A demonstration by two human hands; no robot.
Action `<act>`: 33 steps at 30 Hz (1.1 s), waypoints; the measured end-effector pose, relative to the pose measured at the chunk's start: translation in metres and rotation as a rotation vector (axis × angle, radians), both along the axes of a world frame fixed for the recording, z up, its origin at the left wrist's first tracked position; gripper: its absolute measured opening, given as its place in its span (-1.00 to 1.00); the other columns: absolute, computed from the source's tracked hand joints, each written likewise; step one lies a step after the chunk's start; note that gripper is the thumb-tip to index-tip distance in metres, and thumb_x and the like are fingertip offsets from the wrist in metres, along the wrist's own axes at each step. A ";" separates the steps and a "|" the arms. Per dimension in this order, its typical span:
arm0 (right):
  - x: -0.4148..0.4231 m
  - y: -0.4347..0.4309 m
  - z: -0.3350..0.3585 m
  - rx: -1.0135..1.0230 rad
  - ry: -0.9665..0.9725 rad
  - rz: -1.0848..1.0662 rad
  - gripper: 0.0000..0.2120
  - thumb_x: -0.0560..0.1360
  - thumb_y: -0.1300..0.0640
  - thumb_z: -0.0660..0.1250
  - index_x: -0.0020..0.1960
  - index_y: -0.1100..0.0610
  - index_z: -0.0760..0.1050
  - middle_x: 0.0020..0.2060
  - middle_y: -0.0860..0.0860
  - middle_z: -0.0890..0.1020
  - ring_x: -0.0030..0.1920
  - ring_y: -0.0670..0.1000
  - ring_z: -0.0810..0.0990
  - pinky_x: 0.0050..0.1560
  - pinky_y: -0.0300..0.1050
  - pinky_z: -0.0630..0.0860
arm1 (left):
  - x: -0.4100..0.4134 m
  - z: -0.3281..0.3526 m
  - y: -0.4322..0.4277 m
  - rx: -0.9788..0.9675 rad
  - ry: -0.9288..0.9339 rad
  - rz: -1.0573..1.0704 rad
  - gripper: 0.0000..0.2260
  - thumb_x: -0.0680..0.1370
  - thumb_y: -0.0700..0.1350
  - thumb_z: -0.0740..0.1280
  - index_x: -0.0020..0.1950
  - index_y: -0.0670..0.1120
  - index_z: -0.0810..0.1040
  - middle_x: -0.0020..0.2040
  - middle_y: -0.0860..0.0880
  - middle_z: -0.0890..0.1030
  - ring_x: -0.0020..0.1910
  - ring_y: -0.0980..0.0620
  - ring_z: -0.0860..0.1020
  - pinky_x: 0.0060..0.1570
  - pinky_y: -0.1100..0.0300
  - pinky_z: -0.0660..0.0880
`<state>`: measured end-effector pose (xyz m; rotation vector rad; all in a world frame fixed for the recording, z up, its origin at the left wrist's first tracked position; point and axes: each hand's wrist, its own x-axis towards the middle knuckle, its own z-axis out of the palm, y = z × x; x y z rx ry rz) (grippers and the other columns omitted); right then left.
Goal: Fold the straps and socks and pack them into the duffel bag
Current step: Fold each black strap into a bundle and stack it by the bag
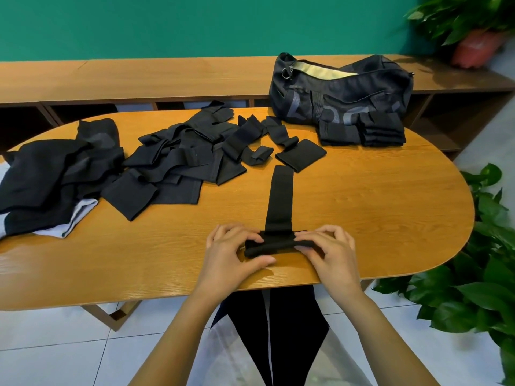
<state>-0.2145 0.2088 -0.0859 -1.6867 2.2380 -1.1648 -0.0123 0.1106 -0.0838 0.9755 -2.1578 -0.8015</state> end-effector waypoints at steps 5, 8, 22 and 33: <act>0.002 0.000 0.000 0.075 -0.090 -0.110 -0.62 0.41 -0.31 0.17 -0.01 -0.08 0.57 -0.11 -0.12 0.42 0.14 0.02 0.34 0.08 -0.13 0.25 | -0.002 -0.002 -0.001 -0.053 -0.011 0.003 -0.72 0.45 0.24 0.35 0.07 0.15 0.62 0.06 0.37 0.53 0.23 0.33 0.34 0.39 -0.02 0.15; 0.003 -0.001 0.002 0.057 -0.035 -0.090 -0.69 0.44 -0.29 0.20 -0.05 -0.08 0.47 -0.14 -0.23 0.40 0.10 -0.09 0.29 0.14 -0.08 0.29 | -0.002 -0.003 -0.001 -0.049 0.004 0.014 -0.66 0.49 0.28 0.27 0.08 0.10 0.63 0.01 0.35 0.53 0.19 0.34 0.35 0.37 -0.03 0.19; 0.001 -0.001 0.001 0.023 -0.036 -0.100 -0.51 0.45 -0.09 0.43 0.34 -0.08 0.39 -0.26 -0.20 0.50 -0.07 -0.19 0.43 0.28 -0.13 0.18 | -0.005 0.000 0.002 0.049 0.047 0.198 -0.47 0.50 -0.02 0.43 0.41 0.14 0.31 -0.23 0.12 0.54 0.01 0.25 0.48 0.36 0.14 0.15; -0.004 0.001 -0.005 0.054 0.166 0.131 -0.59 0.58 -0.27 0.06 0.32 -0.19 0.47 0.30 -0.29 0.44 0.42 -0.24 0.20 0.50 -0.14 -0.15 | -0.002 -0.002 -0.002 -0.100 -0.178 -0.058 -0.65 0.42 0.30 0.34 0.17 0.27 0.54 0.29 0.40 0.36 0.36 0.35 0.16 0.44 0.05 -0.03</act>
